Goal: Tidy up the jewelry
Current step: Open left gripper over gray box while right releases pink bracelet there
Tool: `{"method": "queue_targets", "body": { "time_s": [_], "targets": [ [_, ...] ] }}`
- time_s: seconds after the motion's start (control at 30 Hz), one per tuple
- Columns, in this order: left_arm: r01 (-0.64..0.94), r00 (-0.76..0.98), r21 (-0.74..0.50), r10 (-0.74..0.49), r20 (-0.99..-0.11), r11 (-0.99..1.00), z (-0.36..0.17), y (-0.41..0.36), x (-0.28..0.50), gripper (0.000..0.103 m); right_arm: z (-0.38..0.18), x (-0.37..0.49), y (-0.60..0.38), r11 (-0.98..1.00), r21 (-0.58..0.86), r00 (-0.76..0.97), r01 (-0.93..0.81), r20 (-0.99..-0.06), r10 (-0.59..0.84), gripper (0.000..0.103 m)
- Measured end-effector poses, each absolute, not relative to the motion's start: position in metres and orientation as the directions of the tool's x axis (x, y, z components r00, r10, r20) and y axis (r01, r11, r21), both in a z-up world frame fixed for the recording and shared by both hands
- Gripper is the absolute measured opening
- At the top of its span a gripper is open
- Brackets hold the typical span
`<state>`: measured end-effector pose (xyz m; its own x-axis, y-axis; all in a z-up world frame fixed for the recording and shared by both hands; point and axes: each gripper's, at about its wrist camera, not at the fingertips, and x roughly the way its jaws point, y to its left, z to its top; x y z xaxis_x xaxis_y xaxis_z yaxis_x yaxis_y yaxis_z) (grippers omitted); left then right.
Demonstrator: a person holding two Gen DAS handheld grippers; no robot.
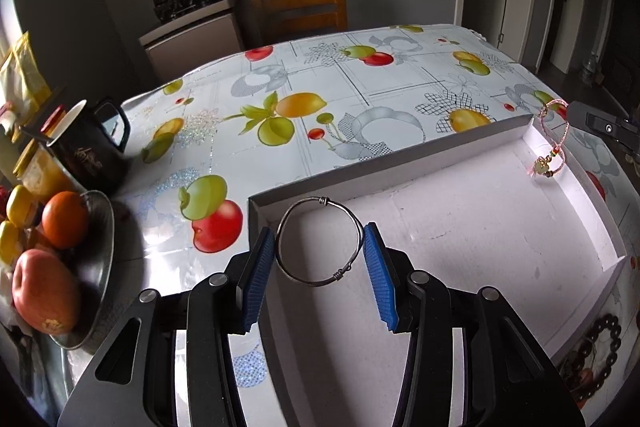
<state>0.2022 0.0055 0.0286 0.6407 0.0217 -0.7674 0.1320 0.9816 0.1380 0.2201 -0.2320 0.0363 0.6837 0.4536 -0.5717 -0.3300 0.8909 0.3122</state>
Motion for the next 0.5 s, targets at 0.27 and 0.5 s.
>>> {"method": "queue_targets", "body": {
  "time_s": [0.27,0.5],
  "targets": [
    [0.166,0.602,0.15,0.02,-0.798,0.975,0.002,0.002,0.203,0.047,0.004,0.226,-0.215,0.915,0.24,0.629,-0.326,-0.668,0.399,0.003],
    [0.157,0.586,0.113,-0.001,-0.81,0.981,-0.002,0.008,0.204,0.048,0.006,0.218,-0.217,0.925,0.217,0.65,-0.312,-0.662,0.374,0.003]
  ]
}}
